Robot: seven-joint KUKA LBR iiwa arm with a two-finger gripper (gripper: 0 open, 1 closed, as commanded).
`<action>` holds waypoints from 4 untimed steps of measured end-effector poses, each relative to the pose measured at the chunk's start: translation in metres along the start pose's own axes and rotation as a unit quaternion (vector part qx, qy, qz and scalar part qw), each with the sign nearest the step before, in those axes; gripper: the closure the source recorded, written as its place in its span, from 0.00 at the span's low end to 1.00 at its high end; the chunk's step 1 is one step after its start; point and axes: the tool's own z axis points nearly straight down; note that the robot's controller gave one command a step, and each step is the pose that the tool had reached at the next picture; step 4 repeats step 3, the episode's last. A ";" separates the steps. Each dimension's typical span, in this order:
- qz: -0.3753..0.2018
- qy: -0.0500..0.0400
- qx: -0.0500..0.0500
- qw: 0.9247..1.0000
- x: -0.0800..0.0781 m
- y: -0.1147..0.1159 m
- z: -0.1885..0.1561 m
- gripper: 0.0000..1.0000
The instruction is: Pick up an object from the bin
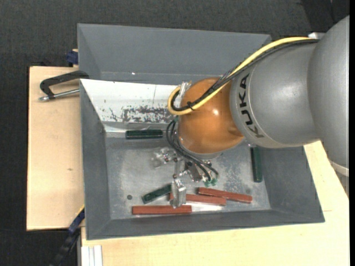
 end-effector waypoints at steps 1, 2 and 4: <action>0.079 0.002 0.000 0.997 0.001 -0.002 0.056 1.00; 0.079 0.002 0.000 0.997 0.001 -0.002 0.056 1.00; 0.065 0.002 0.000 0.998 -0.018 -0.011 -0.146 1.00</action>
Offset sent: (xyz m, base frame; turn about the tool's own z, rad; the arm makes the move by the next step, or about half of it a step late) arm 0.0000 0.0000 0.0000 0.0000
